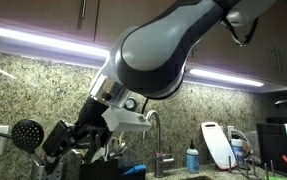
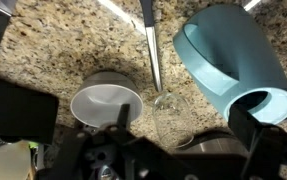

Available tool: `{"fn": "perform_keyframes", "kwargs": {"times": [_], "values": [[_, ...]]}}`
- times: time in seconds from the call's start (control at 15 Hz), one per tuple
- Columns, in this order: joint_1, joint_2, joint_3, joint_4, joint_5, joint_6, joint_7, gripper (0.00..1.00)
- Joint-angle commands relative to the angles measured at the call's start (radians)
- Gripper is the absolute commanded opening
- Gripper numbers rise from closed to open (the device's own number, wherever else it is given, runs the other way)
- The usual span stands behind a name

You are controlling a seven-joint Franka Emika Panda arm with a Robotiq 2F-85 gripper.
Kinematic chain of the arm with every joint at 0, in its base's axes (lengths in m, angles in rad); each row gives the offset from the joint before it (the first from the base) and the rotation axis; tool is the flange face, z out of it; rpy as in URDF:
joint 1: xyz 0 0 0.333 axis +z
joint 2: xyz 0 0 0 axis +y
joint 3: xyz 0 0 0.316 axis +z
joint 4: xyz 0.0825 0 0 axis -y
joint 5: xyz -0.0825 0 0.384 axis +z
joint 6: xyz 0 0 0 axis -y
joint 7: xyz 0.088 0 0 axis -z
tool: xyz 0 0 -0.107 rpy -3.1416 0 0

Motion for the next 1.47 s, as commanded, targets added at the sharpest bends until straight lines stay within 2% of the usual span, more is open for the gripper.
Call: {"fn": "perform_keyframes", "kwargs": {"times": [0.0,0.33,0.6,1.4], "values": [[0.013,0.005,-0.007,0.008,0.053,-0.008,-0.03,1.0],[0.004,0.017,0.017,0.025,0.081,-0.024,-0.051,1.0],[0.025,0.055,-0.011,0.051,0.071,-0.046,-0.039,1.0],[0.018,0.199,-0.006,0.156,0.083,-0.085,-0.056,1.0]]}}
